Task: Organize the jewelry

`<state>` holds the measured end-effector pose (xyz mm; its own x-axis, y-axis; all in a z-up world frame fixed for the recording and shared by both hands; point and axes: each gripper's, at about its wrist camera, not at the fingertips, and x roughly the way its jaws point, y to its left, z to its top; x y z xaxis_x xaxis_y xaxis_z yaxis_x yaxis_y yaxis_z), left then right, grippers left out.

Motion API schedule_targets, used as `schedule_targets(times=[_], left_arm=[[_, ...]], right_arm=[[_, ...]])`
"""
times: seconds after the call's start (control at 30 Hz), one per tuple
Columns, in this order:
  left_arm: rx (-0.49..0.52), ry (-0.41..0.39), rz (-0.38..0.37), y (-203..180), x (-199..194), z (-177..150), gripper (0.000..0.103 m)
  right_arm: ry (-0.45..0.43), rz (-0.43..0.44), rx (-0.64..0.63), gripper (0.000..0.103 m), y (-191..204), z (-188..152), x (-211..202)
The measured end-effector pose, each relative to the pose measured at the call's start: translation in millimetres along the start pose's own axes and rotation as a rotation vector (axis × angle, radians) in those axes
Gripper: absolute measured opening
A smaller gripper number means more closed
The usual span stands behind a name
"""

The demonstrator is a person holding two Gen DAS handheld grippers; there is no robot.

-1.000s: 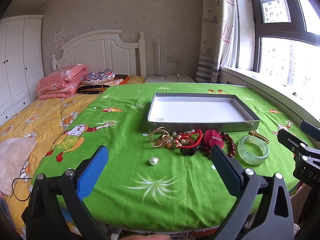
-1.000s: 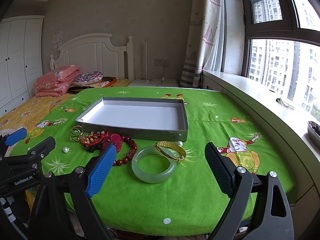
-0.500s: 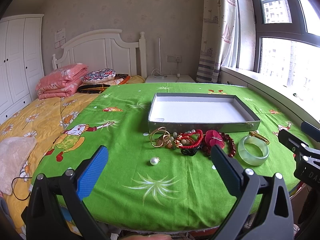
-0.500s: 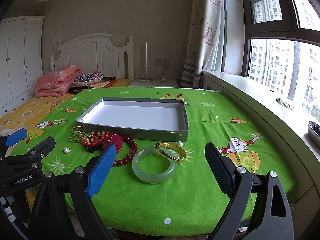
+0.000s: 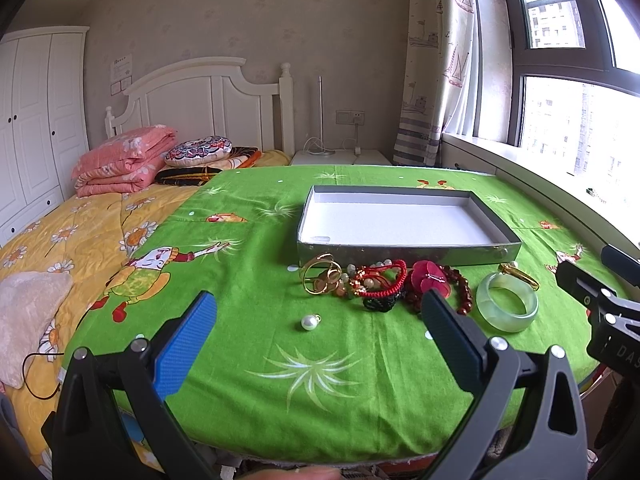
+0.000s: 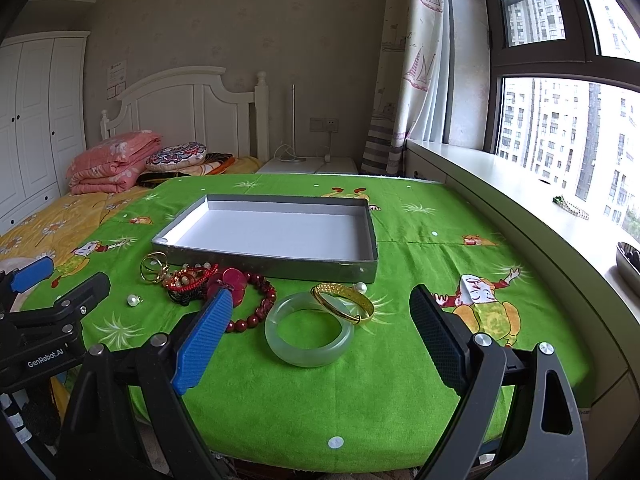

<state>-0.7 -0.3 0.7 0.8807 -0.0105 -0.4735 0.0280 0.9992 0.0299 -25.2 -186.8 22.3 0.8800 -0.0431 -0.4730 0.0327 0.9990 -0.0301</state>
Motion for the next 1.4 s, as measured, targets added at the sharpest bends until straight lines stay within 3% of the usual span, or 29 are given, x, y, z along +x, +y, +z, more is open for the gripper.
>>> schedule_targets(times=[0.43, 0.77, 0.9, 1.03, 1.17, 1.4], left_arm=[[-0.017, -0.003, -0.015, 2.0, -2.7, -2.0, 0.099], [-0.104, 0.043, 0.037, 21.5, 9.1, -3.2, 0.099], [-0.129, 0.119, -0.01, 24.2, 25.0, -8.1, 0.099], [-0.087, 0.157, -0.06, 14.7, 32.8, -13.4, 0.099], [-0.062, 0.176, -0.048, 8.8, 37.4, -16.1, 0.099], [-0.048, 0.187, -0.091, 6.1, 41.9, -14.9, 0.099]], right_arm=[[0.04, 0.006, 0.017, 0.085, -2.7, -4.4, 8.9], [0.116, 0.006, 0.075, 0.085, -18.2, -13.5, 32.3], [0.141, -0.008, 0.105, 0.085, -27.6, -18.0, 42.5], [0.182, 0.005, 0.117, 0.085, -30.7, -24.0, 54.7], [0.225, 0.023, 0.116, 0.085, -29.4, -30.7, 65.0], [0.177, -0.007, 0.131, 0.085, -41.0, -19.1, 66.3]])
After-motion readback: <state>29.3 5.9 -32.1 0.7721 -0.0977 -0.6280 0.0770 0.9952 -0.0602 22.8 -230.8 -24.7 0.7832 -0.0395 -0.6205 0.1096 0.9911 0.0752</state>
